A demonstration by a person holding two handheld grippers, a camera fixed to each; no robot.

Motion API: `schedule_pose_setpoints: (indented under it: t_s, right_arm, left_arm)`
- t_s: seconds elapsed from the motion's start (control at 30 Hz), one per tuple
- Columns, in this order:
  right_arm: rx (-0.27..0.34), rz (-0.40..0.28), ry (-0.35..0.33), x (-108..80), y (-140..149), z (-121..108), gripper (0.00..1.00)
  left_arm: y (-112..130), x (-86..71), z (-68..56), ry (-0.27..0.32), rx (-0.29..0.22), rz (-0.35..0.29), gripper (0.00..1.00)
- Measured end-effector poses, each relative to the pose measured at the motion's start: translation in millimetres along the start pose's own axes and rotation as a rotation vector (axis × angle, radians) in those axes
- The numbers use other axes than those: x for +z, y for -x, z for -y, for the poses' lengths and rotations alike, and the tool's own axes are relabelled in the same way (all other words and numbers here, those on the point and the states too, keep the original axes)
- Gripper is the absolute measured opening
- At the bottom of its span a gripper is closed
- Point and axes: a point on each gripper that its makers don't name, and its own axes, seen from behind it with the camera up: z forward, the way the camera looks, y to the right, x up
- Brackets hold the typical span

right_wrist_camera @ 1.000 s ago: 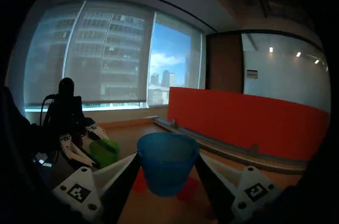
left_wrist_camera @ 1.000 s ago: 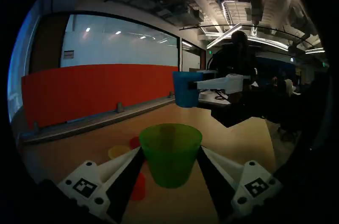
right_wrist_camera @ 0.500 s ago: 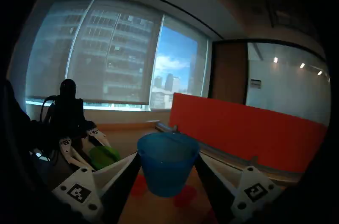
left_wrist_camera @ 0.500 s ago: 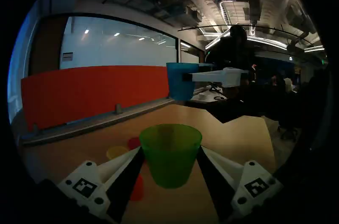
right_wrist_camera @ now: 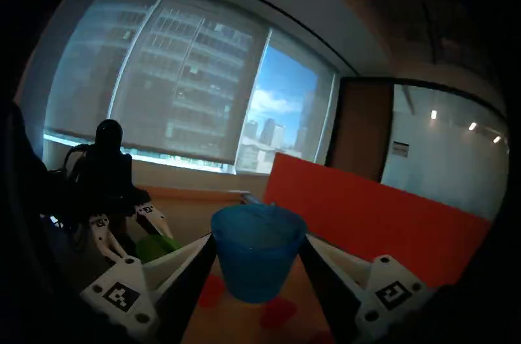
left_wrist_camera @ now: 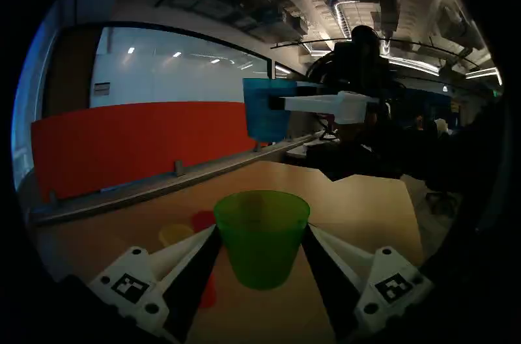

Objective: Pour water

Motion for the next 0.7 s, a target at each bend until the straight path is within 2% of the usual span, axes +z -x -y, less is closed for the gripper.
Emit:
schedule_pose_setpoints:
  t_s: [0.27,0.7]
  right_arm:
    - [-0.132,-0.018,0.010,6.3,-16,3,0.89]
    - [-0.284,-0.033,0.000,15.6,-36,7,0.89]
  left_arm:
    - [-2,-1.3,-3.7,0.001,-0.004,-0.018,0.84]
    - [-6,-4.5,-11.0,0.013,0.003,-0.033,0.83]
